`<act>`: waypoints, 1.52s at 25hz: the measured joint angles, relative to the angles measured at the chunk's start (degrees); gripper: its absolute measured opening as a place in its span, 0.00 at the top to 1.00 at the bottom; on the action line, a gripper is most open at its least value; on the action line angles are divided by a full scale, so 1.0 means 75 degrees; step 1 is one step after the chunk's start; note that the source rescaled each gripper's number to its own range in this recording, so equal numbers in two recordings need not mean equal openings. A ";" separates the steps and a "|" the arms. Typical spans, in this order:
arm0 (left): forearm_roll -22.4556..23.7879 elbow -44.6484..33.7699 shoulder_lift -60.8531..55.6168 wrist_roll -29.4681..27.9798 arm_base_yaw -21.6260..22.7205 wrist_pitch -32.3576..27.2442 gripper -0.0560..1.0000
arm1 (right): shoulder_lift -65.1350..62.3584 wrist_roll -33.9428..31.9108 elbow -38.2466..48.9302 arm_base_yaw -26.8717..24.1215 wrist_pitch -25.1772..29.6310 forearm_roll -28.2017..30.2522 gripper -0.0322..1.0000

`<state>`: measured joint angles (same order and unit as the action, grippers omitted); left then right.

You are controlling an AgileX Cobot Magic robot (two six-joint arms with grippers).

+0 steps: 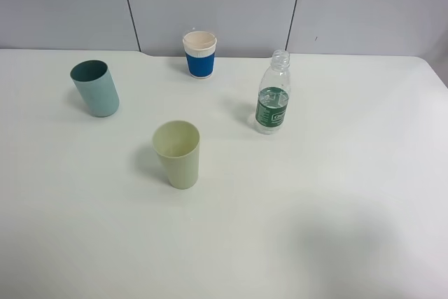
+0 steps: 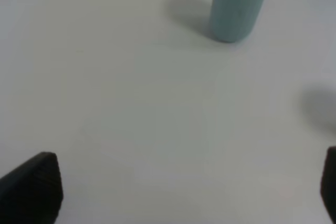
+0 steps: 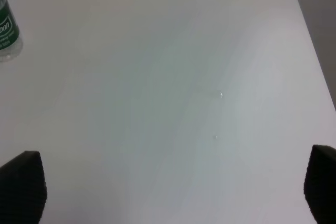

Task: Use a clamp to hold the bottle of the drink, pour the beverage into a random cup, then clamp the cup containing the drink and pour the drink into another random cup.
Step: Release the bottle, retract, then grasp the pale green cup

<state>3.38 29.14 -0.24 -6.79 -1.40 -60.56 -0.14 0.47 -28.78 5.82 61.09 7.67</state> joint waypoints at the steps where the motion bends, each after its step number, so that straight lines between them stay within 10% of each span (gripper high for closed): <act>1: 0.0000 0.0000 0.0000 0.0000 0.0000 0.0000 0.00 | 0.0000 -0.0062 0.0000 0.0000 -0.0005 0.0000 0.00; 38: 0.0000 0.0000 0.0000 0.0000 0.0000 0.0000 0.00 | 0.0000 -0.0536 0.0000 -0.0618 -0.0045 -0.0025 0.00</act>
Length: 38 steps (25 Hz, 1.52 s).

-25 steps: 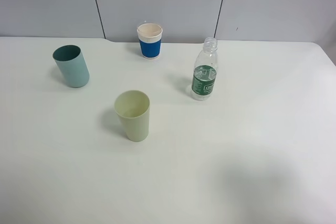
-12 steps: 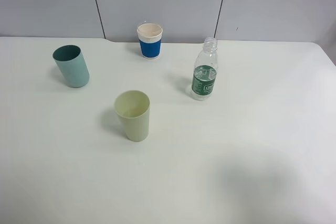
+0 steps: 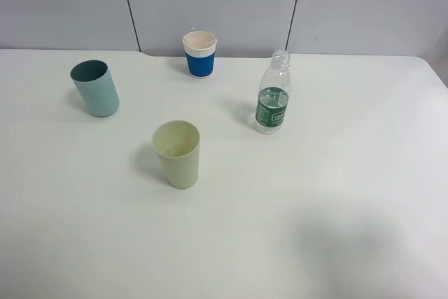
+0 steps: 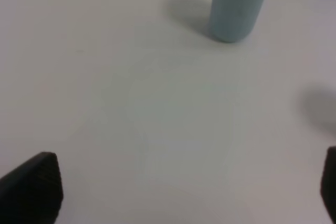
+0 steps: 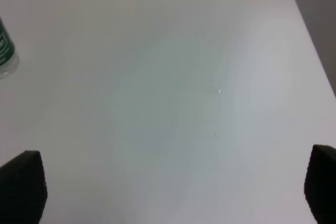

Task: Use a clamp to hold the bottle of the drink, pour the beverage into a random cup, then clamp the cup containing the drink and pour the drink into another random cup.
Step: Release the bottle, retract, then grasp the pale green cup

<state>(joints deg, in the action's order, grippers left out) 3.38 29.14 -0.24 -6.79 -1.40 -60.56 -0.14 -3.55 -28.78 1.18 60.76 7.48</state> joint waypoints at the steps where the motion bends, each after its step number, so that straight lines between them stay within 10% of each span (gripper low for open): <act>1: 0.0000 0.0000 0.0000 0.0000 0.0000 0.0000 0.00 | 0.0000 0.0000 0.0000 -0.0194 0.0000 0.0000 0.00; 38: 0.0000 0.0000 0.0000 0.0000 0.0000 0.0000 0.00 | 0.0000 -0.0057 0.0000 -0.0569 0.0000 0.0000 0.00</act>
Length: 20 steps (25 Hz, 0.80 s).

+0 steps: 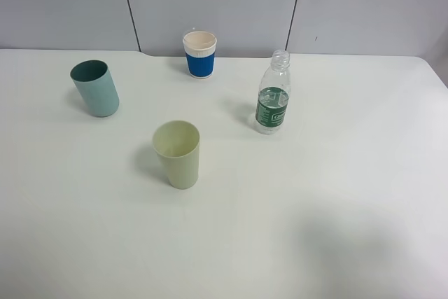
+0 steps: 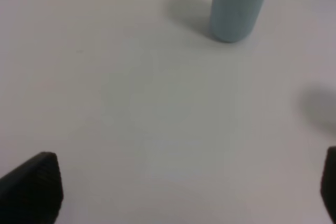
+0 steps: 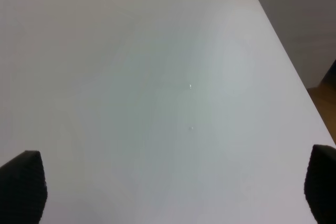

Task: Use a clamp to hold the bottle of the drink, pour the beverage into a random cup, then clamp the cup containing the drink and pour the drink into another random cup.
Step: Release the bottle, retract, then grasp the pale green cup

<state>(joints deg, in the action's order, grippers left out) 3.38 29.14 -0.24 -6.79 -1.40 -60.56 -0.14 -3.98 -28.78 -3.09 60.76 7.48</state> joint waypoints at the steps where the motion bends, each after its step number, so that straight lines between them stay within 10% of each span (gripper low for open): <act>1: 0.0000 0.0000 0.0000 0.0000 0.0000 0.0000 0.00 | 0.0000 0.0000 0.0000 0.0000 0.0000 0.0000 0.00; 20: 0.0044 0.0100 0.0998 0.0129 0.0000 0.0317 0.00 | 0.0000 0.0000 0.0000 0.0000 0.0000 0.0000 0.00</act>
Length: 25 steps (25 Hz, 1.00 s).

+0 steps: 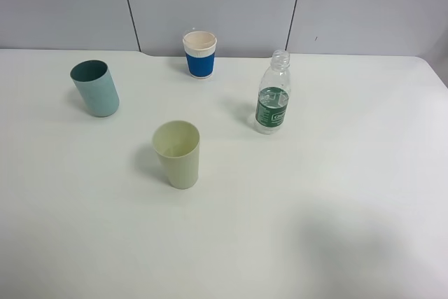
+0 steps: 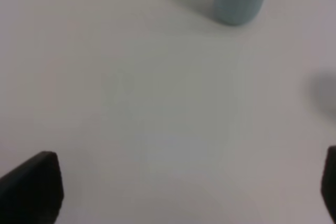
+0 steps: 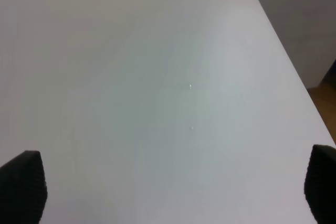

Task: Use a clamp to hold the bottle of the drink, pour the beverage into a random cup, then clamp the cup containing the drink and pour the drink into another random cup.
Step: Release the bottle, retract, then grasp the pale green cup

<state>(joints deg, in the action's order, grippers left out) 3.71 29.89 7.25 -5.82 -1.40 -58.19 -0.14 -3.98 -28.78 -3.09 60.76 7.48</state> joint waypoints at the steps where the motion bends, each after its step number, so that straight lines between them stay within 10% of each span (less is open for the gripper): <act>1: 0.0007 0.0026 0.0176 0.0112 0.0000 0.0246 0.00 | 0.0000 0.0000 0.0000 0.0000 0.0000 0.0000 0.00; 15: -0.0841 0.0074 0.3339 0.2698 -0.0027 0.1434 0.00 | 0.0000 0.0000 0.0000 0.0000 0.0000 0.0000 0.00; 25: -0.1038 0.0074 0.4860 0.2908 -0.1491 0.1628 0.00 | 0.0000 0.0000 0.0000 0.0000 0.0000 0.0000 0.00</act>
<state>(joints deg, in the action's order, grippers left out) -4.07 30.44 43.69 15.99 -12.58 -45.98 -0.14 -3.98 -28.78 -3.09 60.76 7.48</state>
